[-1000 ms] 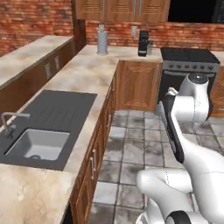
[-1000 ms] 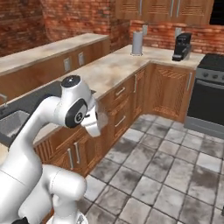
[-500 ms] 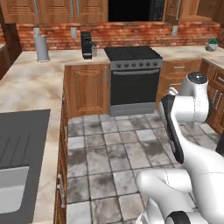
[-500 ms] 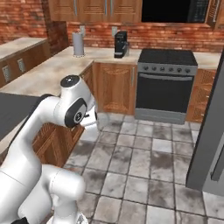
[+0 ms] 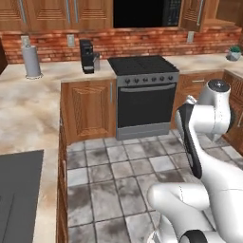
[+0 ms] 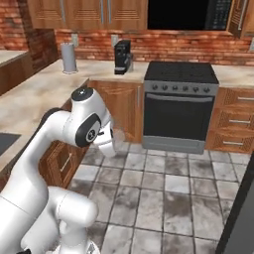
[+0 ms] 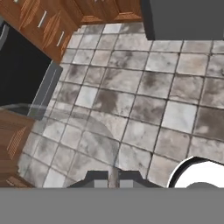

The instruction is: Move the glass cup from next to the sink to the open cabinet. Then, move the bowl with the bell pepper to the fridge to clear the area for faucet cleaning.

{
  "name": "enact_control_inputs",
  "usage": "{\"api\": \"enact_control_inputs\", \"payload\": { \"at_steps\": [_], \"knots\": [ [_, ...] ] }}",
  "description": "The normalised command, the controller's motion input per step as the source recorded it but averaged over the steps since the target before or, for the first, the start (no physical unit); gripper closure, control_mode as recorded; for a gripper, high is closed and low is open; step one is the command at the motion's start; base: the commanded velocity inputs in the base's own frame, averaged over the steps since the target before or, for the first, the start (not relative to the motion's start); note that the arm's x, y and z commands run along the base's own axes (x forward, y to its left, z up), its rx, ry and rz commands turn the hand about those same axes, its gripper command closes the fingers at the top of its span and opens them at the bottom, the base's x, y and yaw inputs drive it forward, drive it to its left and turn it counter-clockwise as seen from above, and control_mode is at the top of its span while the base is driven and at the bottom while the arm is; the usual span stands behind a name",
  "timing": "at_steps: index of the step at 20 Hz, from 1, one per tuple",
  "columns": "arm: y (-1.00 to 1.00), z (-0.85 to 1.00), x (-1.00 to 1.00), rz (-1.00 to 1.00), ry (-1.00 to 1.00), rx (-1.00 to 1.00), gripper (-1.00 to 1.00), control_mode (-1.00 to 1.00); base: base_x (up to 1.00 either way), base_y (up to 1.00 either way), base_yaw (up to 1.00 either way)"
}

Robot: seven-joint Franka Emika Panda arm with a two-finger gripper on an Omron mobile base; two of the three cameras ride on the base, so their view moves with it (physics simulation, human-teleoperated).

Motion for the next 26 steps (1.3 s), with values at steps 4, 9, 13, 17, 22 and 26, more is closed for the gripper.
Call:
{"api": "enact_control_inputs", "payload": {
  "at_steps": [4,9,13,17,22,26],
  "knots": [
    [0.00,0.00,0.00,0.00,0.00,0.00,1.00,1.00,1.00,-0.06,-0.14],
    [0.00,0.00,0.00,0.00,0.00,0.00,1.00,1.00,1.00,-0.36,-0.09],
    [0.00,0.00,0.00,0.00,0.00,0.00,1.00,1.00,1.00,-0.75,-0.11],
    [0.00,0.00,0.00,0.00,0.00,0.00,1.00,1.00,1.00,-0.78,-0.11],
    [0.00,0.00,0.00,0.00,0.00,0.00,1.00,1.00,1.00,-0.73,-0.07],
    [0.00,0.00,0.00,0.00,0.00,0.00,1.00,1.00,1.00,-0.82,-0.04]
  ]
}}
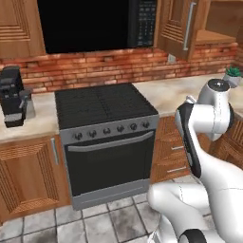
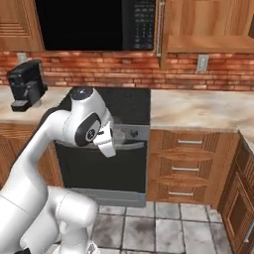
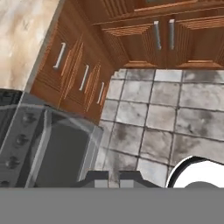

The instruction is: Move the glass cup from next to the sink to the open cabinet. Then, move the bowl with the bell pepper to the fridge to clear the area for faucet cleaning.

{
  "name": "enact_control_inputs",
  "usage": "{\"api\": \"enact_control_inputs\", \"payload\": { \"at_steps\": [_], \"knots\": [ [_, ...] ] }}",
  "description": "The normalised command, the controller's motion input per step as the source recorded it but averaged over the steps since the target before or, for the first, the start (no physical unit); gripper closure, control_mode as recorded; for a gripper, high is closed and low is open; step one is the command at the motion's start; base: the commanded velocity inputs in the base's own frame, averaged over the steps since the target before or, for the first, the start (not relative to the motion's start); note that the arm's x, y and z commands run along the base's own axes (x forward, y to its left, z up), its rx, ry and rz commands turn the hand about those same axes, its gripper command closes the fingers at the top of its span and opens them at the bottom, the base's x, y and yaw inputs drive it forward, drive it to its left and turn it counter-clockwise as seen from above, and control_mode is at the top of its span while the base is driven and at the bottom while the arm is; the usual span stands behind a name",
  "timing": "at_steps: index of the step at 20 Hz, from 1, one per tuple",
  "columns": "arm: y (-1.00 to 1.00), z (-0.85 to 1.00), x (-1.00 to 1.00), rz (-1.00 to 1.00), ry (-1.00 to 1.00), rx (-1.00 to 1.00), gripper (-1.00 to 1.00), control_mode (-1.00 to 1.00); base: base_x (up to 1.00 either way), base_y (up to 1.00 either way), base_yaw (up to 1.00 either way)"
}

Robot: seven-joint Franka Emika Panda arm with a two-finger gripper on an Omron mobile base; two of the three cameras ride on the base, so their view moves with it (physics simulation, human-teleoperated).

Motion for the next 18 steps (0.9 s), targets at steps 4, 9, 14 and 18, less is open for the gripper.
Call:
{"api": "enact_control_inputs", "payload": {
  "at_steps": [4,9,14,18],
  "knots": [
    [0.00,0.00,0.00,0.00,0.00,0.00,1.00,1.00,1.00,-0.87,-0.03],
    [0.00,0.00,0.00,0.00,0.00,0.00,1.00,1.00,1.00,-0.88,0.02],
    [0.00,0.00,0.00,0.00,0.00,0.00,1.00,1.00,1.00,-0.66,0.09],
    [0.00,0.00,0.00,0.00,0.00,0.00,1.00,1.00,0.93,-0.44,0.13]
  ]
}}
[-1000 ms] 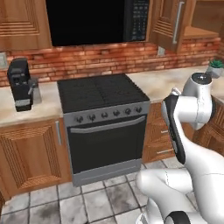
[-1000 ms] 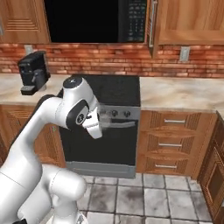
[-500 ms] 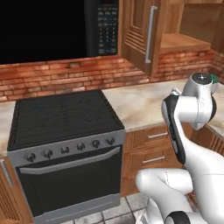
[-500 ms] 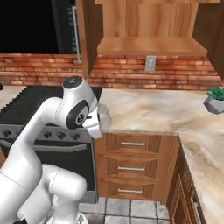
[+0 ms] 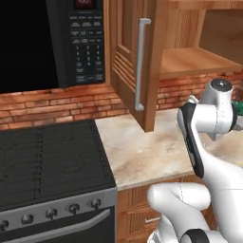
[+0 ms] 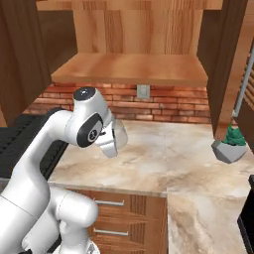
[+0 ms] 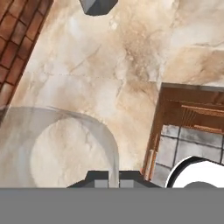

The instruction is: Move the glass cup from next to the sink to the open cabinet. Then, move the bowl with the bell pepper to the fridge to clear the area for faucet cleaning.

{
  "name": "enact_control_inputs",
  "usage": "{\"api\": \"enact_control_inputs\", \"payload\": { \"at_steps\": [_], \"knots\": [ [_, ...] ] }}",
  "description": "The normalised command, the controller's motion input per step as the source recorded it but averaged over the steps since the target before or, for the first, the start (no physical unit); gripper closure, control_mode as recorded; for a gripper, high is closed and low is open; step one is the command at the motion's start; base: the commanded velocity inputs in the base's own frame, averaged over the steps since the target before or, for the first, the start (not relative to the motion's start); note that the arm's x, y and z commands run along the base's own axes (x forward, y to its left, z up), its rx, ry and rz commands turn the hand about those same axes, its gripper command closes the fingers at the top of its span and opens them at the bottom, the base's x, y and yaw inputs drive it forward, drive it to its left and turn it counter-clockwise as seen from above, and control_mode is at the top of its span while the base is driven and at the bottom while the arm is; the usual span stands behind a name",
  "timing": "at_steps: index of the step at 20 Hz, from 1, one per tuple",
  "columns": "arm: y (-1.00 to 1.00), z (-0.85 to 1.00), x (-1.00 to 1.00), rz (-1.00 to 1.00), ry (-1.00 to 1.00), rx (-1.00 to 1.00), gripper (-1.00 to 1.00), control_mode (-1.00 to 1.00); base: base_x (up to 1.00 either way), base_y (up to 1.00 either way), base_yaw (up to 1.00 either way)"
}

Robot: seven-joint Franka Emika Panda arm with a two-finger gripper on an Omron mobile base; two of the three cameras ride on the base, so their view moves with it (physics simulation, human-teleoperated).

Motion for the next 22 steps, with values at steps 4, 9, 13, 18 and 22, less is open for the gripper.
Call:
{"api": "enact_control_inputs", "payload": {
  "at_steps": [4,9,13,18,22],
  "knots": [
    [0.00,0.00,0.00,0.00,0.00,0.00,1.00,1.00,0.62,-0.28,0.28],
    [0.00,0.00,0.00,0.00,0.00,0.00,1.00,1.00,0.27,-0.35,0.12],
    [-0.48,0.67,-0.16,0.08,-0.29,0.01,1.00,-1.00,0.00,0.00,0.00],
    [-0.05,0.99,-0.11,0.14,-0.44,0.00,1.00,-1.00,0.00,0.00,0.00],
    [0.00,1.00,-0.01,0.12,-0.36,0.00,1.00,-1.00,0.00,0.00,0.00]
  ]
}}
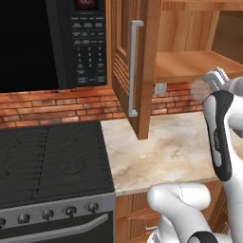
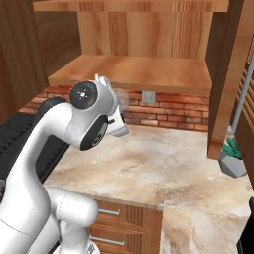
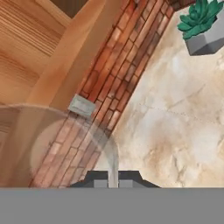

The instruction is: Move the glass cup from next to the sink to the open cabinet. Then, move the bowl with the bell pepper to the fridge to clear the area for faucet cleaning.

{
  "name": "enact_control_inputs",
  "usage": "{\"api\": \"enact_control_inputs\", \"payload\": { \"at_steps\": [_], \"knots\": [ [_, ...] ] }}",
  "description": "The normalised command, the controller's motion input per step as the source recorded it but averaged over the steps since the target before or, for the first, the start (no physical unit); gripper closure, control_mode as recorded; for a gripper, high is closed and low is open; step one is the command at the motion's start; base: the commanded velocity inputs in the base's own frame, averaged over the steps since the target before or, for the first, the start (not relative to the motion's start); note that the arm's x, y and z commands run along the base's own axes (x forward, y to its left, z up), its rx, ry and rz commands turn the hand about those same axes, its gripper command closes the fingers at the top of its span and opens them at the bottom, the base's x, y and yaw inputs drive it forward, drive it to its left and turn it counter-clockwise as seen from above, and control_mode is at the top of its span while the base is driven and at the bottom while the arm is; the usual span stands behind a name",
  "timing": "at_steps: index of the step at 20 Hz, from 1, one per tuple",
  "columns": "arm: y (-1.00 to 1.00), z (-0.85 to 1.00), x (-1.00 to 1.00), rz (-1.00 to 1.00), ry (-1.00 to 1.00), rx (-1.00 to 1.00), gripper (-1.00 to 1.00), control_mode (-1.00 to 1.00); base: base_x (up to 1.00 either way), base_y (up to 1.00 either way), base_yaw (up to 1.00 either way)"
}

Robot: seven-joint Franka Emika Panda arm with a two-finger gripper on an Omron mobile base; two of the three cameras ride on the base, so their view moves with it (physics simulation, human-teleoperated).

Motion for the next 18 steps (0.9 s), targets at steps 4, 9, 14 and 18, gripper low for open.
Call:
{"api": "enact_control_inputs", "payload": {
  "at_steps": [4,9,14,18],
  "knots": [
    [0.00,0.97,0.00,0.12,-0.23,0.00,1.00,-1.00,0.00,0.00,0.00],
    [0.00,0.80,0.22,0.04,-0.12,0.00,1.00,-1.00,0.00,0.00,0.00],
    [0.04,0.18,0.41,0.00,0.07,0.00,1.00,-1.00,0.00,0.00,0.00],
    [0.15,-0.19,0.22,0.00,0.21,-0.06,1.00,-1.00,0.00,0.00,0.00]
  ]
}}
